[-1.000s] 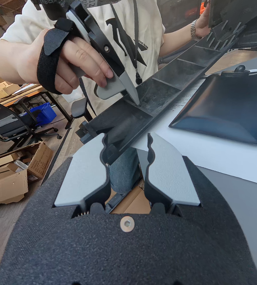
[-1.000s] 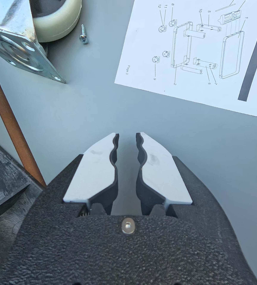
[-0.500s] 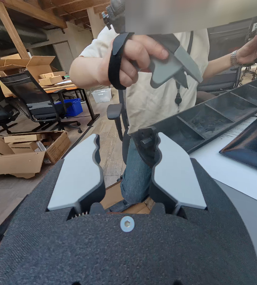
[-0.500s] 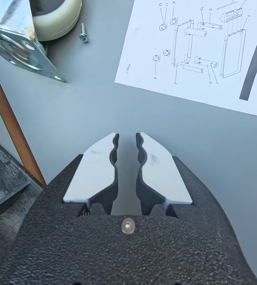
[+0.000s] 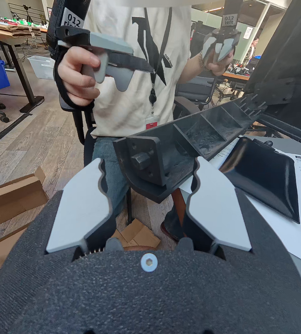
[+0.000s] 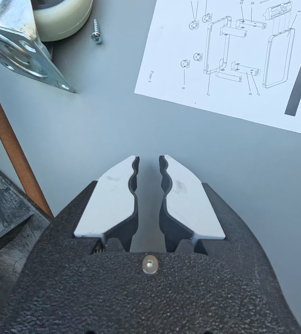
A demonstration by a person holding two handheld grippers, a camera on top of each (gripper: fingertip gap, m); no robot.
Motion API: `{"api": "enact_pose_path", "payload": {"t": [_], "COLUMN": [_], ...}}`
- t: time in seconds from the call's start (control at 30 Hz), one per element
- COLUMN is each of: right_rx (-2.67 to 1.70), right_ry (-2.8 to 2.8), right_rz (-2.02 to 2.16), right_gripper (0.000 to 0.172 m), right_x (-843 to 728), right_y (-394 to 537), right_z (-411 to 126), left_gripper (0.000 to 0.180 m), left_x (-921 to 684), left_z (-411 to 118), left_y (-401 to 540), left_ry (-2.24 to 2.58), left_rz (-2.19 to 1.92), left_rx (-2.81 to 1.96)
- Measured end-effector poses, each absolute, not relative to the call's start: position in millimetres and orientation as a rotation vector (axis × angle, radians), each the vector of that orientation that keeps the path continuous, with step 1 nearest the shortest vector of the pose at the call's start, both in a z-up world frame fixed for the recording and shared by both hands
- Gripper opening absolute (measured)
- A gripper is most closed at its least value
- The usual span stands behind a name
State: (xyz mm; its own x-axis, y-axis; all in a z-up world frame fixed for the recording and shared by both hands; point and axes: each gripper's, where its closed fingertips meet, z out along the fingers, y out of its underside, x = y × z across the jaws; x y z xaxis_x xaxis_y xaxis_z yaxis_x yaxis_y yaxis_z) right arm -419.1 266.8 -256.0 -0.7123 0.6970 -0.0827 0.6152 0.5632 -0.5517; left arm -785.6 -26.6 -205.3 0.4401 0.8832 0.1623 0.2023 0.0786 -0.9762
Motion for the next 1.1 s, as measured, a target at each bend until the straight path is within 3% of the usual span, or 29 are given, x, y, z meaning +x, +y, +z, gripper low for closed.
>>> {"api": "enact_pose_path", "payload": {"t": [0.67, 0.87, 1.1], "right_rx": [-1.101, -1.101, -1.098], "right_ry": [-2.68, -2.685, -2.693], "right_rz": [0.82, 0.811, 0.801], "right_gripper": [0.022, 0.022, 0.022], "right_x": [-416, -415, -414], "right_y": [264, 265, 264], "right_z": [-261, -262, -263], "left_gripper": [0.092, 0.057, 0.05], "left_x": [-791, -797, -792], "left_z": [-244, -245, -245], "left_y": [0, -15, -17], "left_ry": [-1.156, -1.299, -1.316], "left_rz": [0.454, 0.457, 0.586], "left_rx": [-1.52, -1.446, -1.523]}}
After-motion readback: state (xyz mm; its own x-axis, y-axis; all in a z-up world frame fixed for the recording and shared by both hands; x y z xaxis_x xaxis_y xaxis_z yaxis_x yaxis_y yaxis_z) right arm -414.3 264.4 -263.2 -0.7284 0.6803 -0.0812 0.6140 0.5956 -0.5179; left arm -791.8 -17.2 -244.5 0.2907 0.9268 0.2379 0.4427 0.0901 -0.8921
